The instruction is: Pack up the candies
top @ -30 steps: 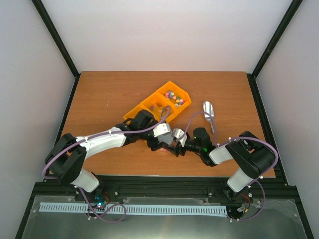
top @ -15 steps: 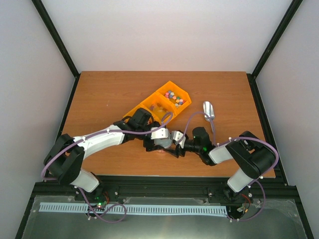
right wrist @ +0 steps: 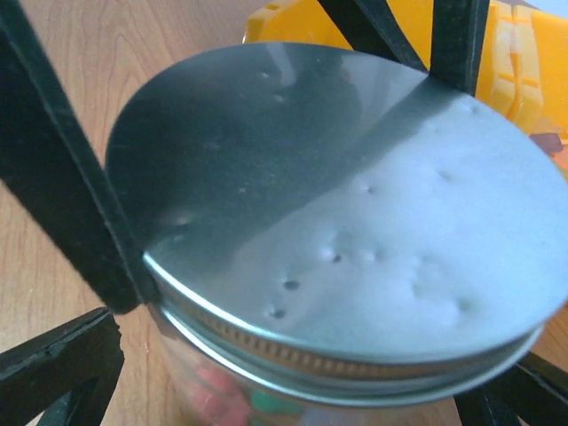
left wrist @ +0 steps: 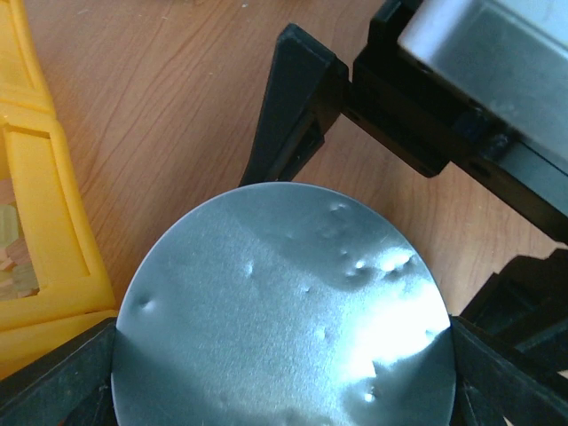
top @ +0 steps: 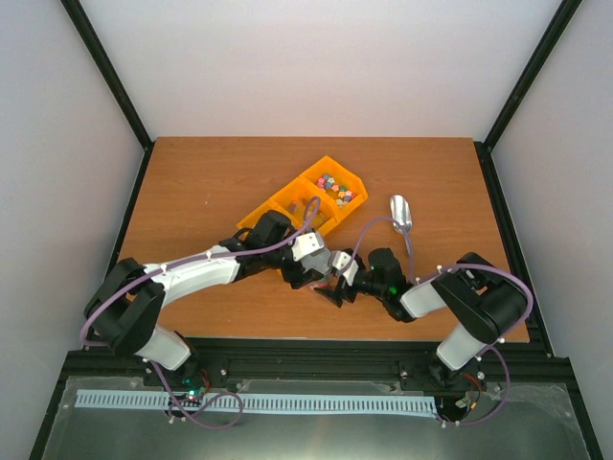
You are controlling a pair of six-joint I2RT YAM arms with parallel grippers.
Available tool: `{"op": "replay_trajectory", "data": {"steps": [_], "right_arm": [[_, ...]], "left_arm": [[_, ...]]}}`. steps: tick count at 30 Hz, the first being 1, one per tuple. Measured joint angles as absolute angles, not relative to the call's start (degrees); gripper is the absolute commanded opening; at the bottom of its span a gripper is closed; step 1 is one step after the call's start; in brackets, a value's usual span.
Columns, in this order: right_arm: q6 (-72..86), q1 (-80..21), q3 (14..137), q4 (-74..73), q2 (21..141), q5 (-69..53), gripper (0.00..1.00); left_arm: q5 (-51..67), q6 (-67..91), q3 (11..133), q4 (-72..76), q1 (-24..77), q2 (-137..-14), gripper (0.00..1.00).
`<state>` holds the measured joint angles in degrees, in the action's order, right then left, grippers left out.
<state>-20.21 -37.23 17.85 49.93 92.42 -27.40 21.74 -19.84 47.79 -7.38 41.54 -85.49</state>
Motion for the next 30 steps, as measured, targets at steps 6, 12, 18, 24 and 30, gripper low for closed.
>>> {"op": "replay_trajectory", "data": {"steps": [6, 12, 18, 24, 30], "right_arm": [[-18.7, -38.0, 18.3, 50.4, 94.9, -25.2, 0.78], [-18.5, -38.3, 19.2, 50.5, 95.9, -26.0, 0.55], [-19.8, -38.4, 19.2, 50.0, 96.1, -28.3, 0.50], [-22.7, -38.3, 19.2, 49.5, 96.1, -31.0, 0.48], [-24.6, -37.3, 19.3, 47.0, 96.8, -32.3, 0.71]], "left_arm": [[20.8, -17.9, 46.0, -5.0, 42.1, -85.1, 0.50], [21.3, -18.5, 43.9, -4.6, 41.8, -83.0, 0.48], [23.6, -24.8, 43.5, -6.9, 41.5, -81.9, 0.48], [27.0, -37.8, 45.3, -12.6, 41.0, -81.9, 0.48], [28.8, -48.5, 47.3, -17.3, 40.7, -81.7, 0.46]]}}
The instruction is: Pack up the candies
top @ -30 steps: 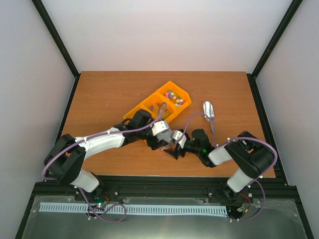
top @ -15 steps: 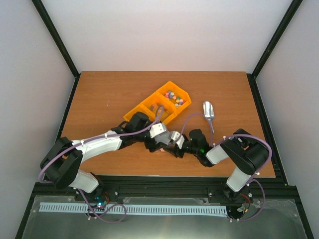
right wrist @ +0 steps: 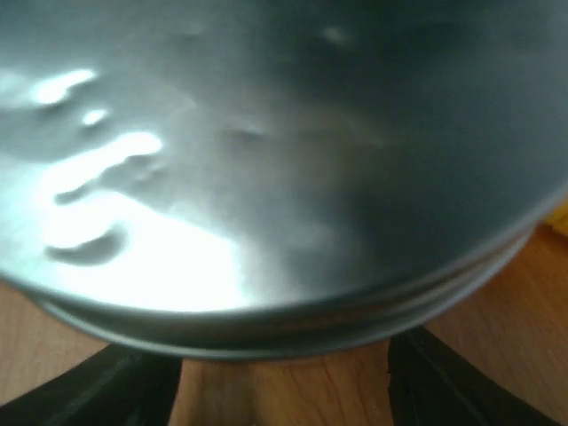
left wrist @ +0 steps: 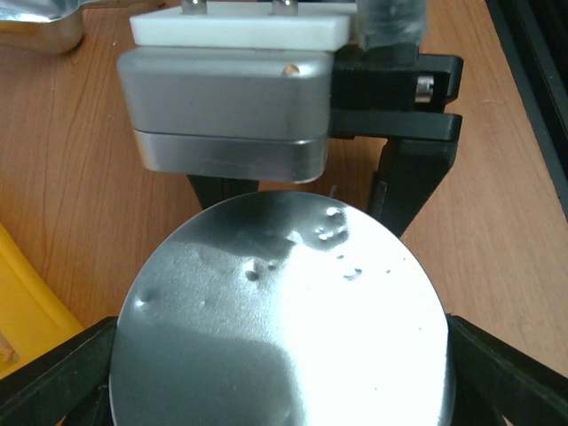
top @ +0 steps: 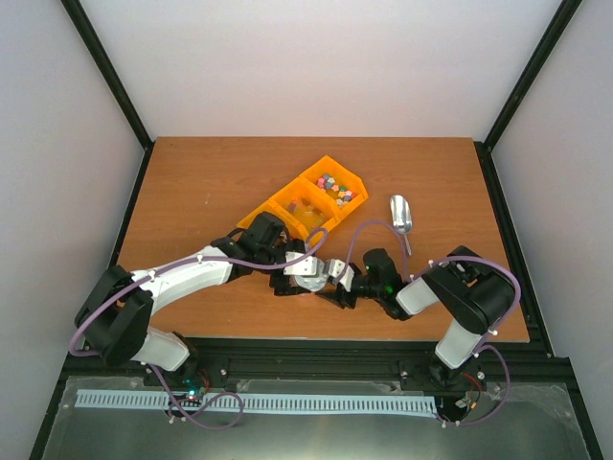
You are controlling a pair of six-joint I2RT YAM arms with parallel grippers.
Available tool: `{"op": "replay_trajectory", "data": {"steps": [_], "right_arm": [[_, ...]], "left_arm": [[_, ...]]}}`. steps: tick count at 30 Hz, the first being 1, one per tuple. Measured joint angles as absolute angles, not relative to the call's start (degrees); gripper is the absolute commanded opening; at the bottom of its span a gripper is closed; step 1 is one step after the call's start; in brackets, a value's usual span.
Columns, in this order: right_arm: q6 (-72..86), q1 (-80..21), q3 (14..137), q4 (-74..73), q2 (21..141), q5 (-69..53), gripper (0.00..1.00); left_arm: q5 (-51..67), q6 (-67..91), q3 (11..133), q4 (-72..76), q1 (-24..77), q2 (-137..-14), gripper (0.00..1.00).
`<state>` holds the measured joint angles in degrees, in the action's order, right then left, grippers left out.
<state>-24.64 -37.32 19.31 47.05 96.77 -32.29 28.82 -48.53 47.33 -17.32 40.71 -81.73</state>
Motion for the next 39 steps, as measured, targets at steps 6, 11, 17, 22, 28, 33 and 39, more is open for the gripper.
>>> {"op": "replay_trajectory", "data": {"steps": [6, 11, 17, 22, 28, 33, 39], "right_arm": [[-24.0, -37.2, 20.1, 46.6, 96.7, -30.6, 0.99], [-21.6, -37.2, 20.1, 48.4, 96.6, -30.0, 1.00], [-18.4, -37.1, 20.3, 50.1, 96.7, -28.0, 1.00], [-16.6, -37.2, 22.1, 50.4, 97.6, -27.6, 0.88], [-17.3, -37.3, 22.4, 50.4, 98.9, -27.7, 0.77], [-19.1, -37.3, 22.1, 50.7, 99.0, -28.8, 0.82], [-20.2, -37.1, 21.1, 50.8, 99.0, -29.8, 0.94]], "left_arm": [[27.1, -36.9, 46.9, -14.0, 40.8, -82.4, 0.46], [23.7, -22.6, 46.4, -8.9, 40.9, -82.5, 0.46], [20.6, -13.2, 45.2, -3.5, 41.0, -82.5, 0.48], [21.0, -11.5, 44.1, -1.0, 41.1, -82.5, 0.51], [21.0, -14.0, 43.1, -0.9, 41.0, -82.4, 0.77], [22.0, -17.4, 43.2, -3.1, 40.9, -81.7, 0.97], [26.4, -21.4, 43.8, -9.8, 39.0, -78.1, 1.00]]}}
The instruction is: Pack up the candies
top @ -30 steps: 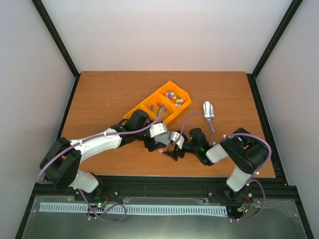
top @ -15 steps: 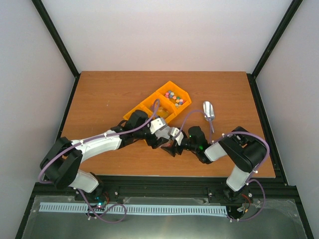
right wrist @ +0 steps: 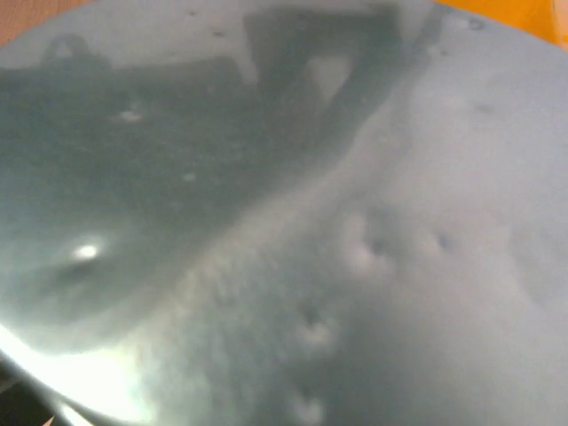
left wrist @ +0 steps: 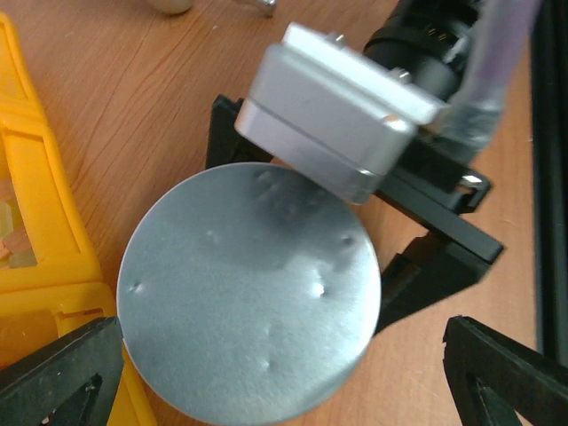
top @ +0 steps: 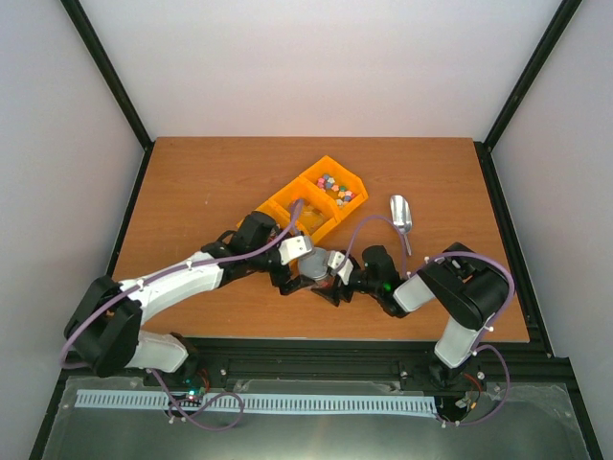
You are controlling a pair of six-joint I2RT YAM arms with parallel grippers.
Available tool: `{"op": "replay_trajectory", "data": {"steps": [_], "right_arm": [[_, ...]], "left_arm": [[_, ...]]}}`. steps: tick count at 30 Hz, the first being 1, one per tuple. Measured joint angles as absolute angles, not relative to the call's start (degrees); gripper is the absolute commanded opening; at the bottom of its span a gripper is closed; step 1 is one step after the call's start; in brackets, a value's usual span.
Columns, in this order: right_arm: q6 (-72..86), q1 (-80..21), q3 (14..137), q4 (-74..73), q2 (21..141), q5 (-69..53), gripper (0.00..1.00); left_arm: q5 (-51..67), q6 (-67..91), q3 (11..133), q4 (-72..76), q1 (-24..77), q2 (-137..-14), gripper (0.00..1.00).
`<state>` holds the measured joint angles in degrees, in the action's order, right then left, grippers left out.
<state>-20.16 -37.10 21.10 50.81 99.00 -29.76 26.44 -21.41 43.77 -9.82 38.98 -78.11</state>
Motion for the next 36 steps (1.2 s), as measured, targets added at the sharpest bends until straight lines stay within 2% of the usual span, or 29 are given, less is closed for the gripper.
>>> {"op": "replay_trajectory", "data": {"steps": [3, 8, 10, 12, 14, 17, 18, 36], "right_arm": [[-20.2, -37.0, 20.9, 50.5, 99.0, -29.5, 0.97], [-20.2, -36.9, 20.9, 50.5, 98.7, -29.4, 0.99], [-20.2, -36.9, 20.9, 50.5, 98.5, -29.4, 0.98], [-20.2, -36.9, 20.9, 50.5, 98.5, -29.4, 0.95], [-20.2, -36.9, 20.8, 50.5, 98.4, -29.3, 0.94], [-20.2, -36.9, 20.7, 50.4, 98.2, -29.3, 0.93], [-20.2, -36.9, 20.7, 50.4, 98.2, -29.3, 0.92], [-20.0, -36.9, 21.1, 50.2, 98.2, -29.4, 0.76]], "left_arm": [[28.5, -23.6, 44.8, -13.2, 38.2, -76.1, 0.95], [30.1, -27.3, 47.6, -17.8, 37.3, -75.9, 0.65], [30.3, -28.3, 48.6, -18.6, 37.3, -76.6, 0.57], [30.3, -29.0, 49.1, -18.9, 37.3, -77.6, 0.54], [30.2, -29.5, 49.1, -18.9, 37.3, -78.3, 0.59], [29.6, -29.6, 49.3, -18.7, 37.3, -79.5, 0.93], [29.4, -29.7, 49.4, -18.5, 37.3, -79.9, 0.99], [29.8, -28.7, 49.5, -12.3, 38.1, -86.6, 1.00]]}}
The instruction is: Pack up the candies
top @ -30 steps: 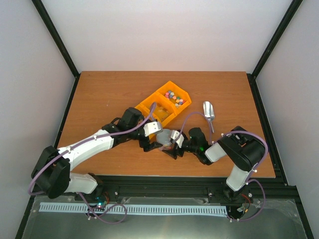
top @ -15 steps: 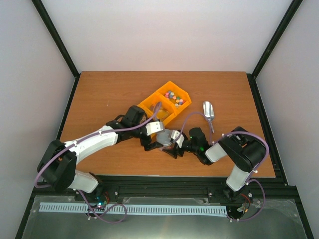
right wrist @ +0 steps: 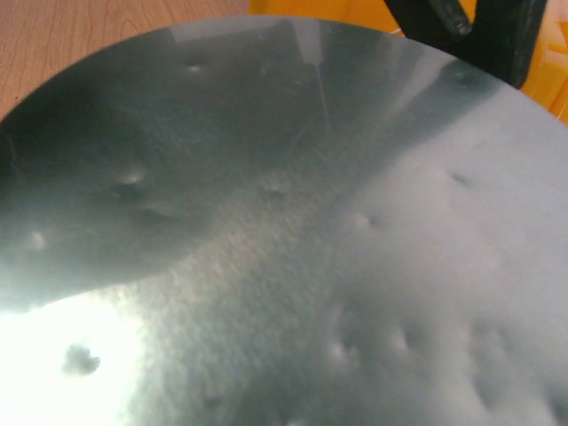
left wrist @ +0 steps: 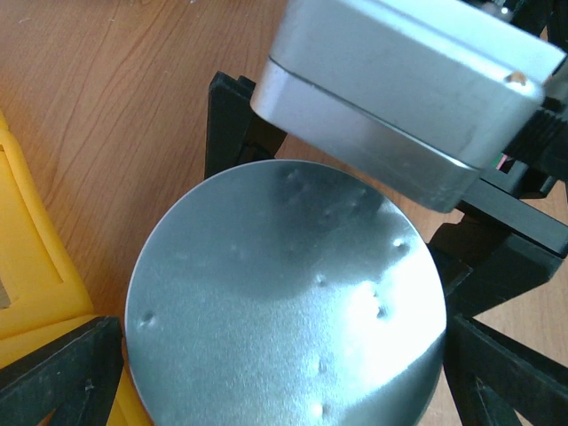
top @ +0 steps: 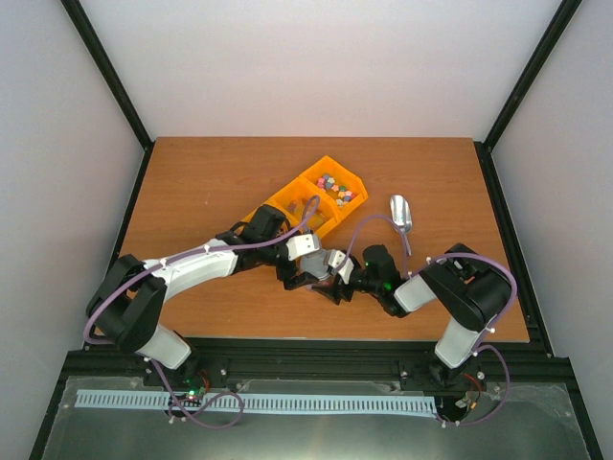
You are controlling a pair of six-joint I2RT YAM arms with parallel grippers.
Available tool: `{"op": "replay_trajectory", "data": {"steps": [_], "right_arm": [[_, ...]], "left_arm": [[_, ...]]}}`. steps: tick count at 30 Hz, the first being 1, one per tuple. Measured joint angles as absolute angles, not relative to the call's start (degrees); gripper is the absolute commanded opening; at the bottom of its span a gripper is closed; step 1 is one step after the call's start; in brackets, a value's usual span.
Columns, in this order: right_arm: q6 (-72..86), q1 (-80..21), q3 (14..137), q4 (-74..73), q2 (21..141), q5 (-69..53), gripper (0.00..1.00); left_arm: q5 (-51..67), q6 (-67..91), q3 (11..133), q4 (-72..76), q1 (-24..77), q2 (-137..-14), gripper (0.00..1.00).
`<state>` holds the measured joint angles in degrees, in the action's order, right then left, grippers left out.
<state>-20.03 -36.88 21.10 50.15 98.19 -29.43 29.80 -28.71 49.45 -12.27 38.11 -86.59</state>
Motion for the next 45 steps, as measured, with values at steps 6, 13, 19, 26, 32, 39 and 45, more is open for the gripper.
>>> {"op": "replay_trajectory", "data": {"steps": [6, 13, 19, 26, 32, 39, 45], "right_arm": [[-20.1, -36.9, 21.5, 49.9, 98.4, -29.6, 0.71], [-20.4, -36.7, 21.5, 49.5, 98.4, -30.4, 0.60], [-23.3, -36.4, 21.5, 49.0, 98.4, -33.4, 0.52], [-29.4, -35.5, 22.2, 46.4, 98.4, -40.6, 0.74], [-29.9, -33.8, 23.2, 44.6, 98.3, -41.1, 1.00], [-25.8, -32.2, 23.1, 44.4, 94.8, -39.3, 1.00], [-22.5, -32.5, 23.0, 46.3, 95.2, -34.5, 0.92]], "left_arm": [[30.2, -28.7, 49.5, -11.1, 38.3, -86.6, 0.91], [31.5, -31.5, 50.7, -12.5, 38.3, -87.8, 0.75], [34.4, -39.4, 51.8, -17.0, 37.8, -87.8, 0.71], [37.8, -51.8, 54.5, -26.0, 37.7, -88.2, 0.65], [36.4, -47.5, 54.1, -22.6, 37.6, -88.4, 0.63], [30.3, -31.2, 48.7, -11.5, 37.6, -85.9, 0.64], [26.2, -23.7, 47.5, -6.9, 37.6, -85.8, 0.64]]}}
